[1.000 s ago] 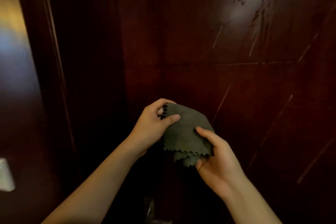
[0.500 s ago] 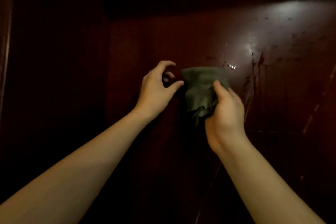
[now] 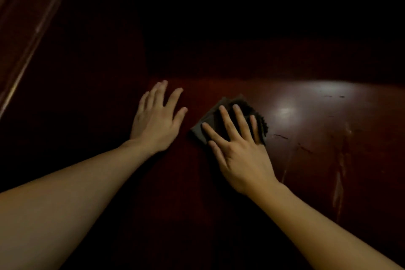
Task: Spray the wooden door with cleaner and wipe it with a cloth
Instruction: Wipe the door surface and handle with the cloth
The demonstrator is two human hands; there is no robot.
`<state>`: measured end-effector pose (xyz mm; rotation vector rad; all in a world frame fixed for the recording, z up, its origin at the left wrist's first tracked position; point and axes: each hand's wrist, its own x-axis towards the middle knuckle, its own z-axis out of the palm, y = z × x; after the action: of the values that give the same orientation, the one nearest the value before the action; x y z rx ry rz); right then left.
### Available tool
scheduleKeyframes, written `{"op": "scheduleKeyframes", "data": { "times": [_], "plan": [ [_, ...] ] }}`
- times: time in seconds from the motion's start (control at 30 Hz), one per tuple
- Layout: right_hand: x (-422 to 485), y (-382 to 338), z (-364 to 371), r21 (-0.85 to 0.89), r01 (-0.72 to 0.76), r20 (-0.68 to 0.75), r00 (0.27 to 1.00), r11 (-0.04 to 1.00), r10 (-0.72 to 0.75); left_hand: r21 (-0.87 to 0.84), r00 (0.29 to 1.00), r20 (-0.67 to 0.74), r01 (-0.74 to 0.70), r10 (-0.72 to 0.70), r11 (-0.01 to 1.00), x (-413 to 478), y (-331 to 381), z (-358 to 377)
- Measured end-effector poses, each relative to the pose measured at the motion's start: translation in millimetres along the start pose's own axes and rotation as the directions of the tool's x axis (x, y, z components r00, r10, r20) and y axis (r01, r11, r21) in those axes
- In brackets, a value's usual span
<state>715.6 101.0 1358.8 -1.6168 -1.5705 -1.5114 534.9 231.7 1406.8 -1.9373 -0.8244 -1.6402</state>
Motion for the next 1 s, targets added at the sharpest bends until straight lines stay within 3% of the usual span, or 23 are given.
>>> {"op": "scheduleKeyframes", "data": {
  "times": [0.17,0.37,0.5,0.57,0.7,0.8,0.87,0.93,1.0],
  "plan": [
    [76,-9,-5,-0.132,0.108,0.017,0.994,0.985,-0.107,-0.172,0.989,-0.146,-0.018,-0.008,0.985,-1,-1,12],
    [166,-8,-17,-0.17,0.043,-0.052,0.997,0.985,-0.052,-0.306,0.955,-0.234,0.109,-0.185,0.946,28,11,11],
    [192,-4,-24,-0.171,0.04,-0.049,0.998,0.984,-0.049,-0.286,0.96,-0.216,0.11,-0.176,0.952,39,10,15],
    [192,3,-26,-0.149,-0.031,-0.085,0.996,0.988,0.019,-0.311,0.96,-0.22,0.101,-0.175,0.945,38,8,15],
    [181,12,-28,-0.019,-0.371,-0.185,0.914,0.928,0.361,-0.407,0.967,-0.225,0.019,-0.121,0.913,29,3,12],
    [184,-11,-26,-0.018,-0.433,-0.16,0.891,0.901,0.425,-0.419,0.967,-0.247,-0.053,-0.058,0.906,25,-1,15],
    [199,-29,-23,-0.048,-0.321,-0.111,0.943,0.946,0.315,-0.395,0.963,-0.264,-0.05,-0.061,0.917,27,-2,18],
    [217,-43,-26,-0.076,-0.111,-0.033,0.993,0.991,0.109,-0.373,0.962,-0.263,-0.035,-0.069,0.927,33,-4,21],
    [235,-46,-31,-0.059,0.026,0.041,0.999,0.998,-0.024,-0.347,0.965,-0.252,-0.019,-0.074,0.938,36,-4,23]
  ]
}}
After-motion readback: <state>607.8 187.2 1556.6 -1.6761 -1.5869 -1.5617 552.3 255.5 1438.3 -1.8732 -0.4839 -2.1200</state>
